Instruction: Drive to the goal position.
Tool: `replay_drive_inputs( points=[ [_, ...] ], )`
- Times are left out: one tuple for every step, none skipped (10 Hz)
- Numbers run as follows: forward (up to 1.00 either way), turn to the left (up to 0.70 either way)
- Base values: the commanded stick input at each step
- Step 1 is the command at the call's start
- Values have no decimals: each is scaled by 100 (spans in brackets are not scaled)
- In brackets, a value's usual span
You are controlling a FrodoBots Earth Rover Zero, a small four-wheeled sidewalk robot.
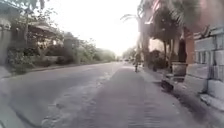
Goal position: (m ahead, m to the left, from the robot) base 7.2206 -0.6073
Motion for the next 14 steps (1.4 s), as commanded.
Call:
replay_drive_inputs(
  points=[
    [100,4],
    [100,4],
    [100,4],
    [100,4],
    [100,4],
    [100,4],
    [100,4],
    [100,4],
    [100,4],
    [100,4],
    [100,4],
    [100,4],
    [100,4],
    [100,4]
  ],
)
